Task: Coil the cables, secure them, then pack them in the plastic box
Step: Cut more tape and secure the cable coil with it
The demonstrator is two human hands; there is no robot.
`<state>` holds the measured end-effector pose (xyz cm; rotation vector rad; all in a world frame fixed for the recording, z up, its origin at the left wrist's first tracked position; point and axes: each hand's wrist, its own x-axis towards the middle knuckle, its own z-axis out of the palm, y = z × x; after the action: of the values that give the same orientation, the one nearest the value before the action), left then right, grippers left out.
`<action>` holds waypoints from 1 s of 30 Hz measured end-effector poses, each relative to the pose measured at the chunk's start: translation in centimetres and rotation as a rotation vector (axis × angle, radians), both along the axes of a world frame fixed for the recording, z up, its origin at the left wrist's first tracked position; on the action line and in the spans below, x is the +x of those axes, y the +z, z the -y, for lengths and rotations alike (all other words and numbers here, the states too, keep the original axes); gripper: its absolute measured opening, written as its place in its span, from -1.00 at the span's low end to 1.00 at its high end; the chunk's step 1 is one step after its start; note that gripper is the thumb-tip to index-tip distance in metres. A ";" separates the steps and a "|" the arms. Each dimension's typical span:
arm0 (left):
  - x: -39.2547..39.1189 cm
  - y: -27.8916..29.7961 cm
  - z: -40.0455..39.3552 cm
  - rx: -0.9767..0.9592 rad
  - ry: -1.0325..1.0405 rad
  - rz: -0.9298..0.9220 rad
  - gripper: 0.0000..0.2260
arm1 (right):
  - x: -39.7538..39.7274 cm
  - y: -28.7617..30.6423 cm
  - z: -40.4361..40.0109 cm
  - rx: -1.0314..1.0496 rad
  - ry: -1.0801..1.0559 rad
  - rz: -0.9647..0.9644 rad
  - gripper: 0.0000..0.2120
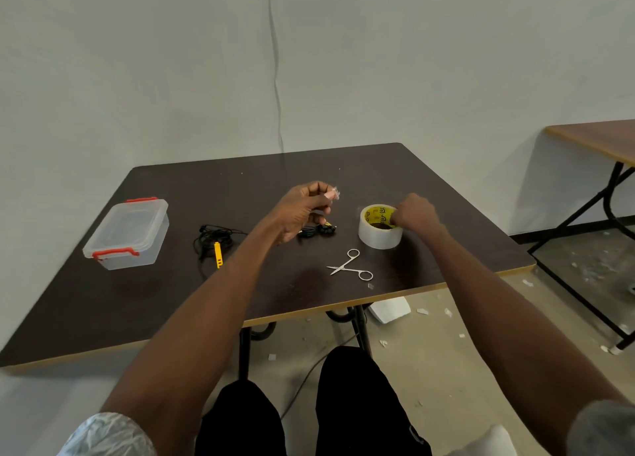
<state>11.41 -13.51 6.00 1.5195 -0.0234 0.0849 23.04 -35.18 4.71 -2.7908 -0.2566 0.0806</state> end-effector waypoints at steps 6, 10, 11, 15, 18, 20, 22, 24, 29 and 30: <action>-1.5 1.0 -2.0 -0.007 -0.173 0.011 -0.99 | -4.1 4.1 -4.1 0.829 0.110 -0.367 -0.77; -2.5 1.6 -3.4 0.048 -0.185 -0.005 -0.97 | -5.8 5.4 -6.5 0.933 0.280 -0.711 -0.57; -2.9 1.8 -3.8 0.077 -0.166 -0.010 -0.97 | -6.0 5.7 -7.1 0.931 0.298 -0.731 -0.57; -3.8 2.2 -5.2 0.152 -0.119 -0.036 -0.94 | -6.7 6.4 -8.6 0.954 0.319 -0.756 -0.60; -4.4 2.5 -5.9 0.201 -0.072 -0.052 -0.94 | -7.2 6.4 -9.9 0.948 0.334 -0.717 -0.62; -4.9 2.6 -6.4 0.219 -0.050 -0.064 -0.94 | -7.7 6.4 -10.8 0.937 0.339 -0.700 -0.75; -5.4 2.6 -6.9 0.238 -0.035 -0.075 -0.94 | -8.2 6.2 -11.6 0.936 0.331 -0.691 -0.85; -5.7 2.5 -7.2 0.254 -0.017 -0.090 -0.94 | -8.4 6.0 -12.1 0.949 0.327 -0.683 -0.89; -6.5 2.5 -7.7 0.237 0.030 -0.125 -0.91 | -9.2 5.4 -13.4 1.034 0.348 -0.587 -0.91; -6.7 2.4 -7.8 0.231 0.040 -0.133 -0.91 | -9.3 5.3 -13.7 1.045 0.371 -0.540 -0.88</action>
<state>4.72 -5.71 8.44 1.7539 0.1075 0.0131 13.73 -21.53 9.98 -1.5880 -0.4921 0.5863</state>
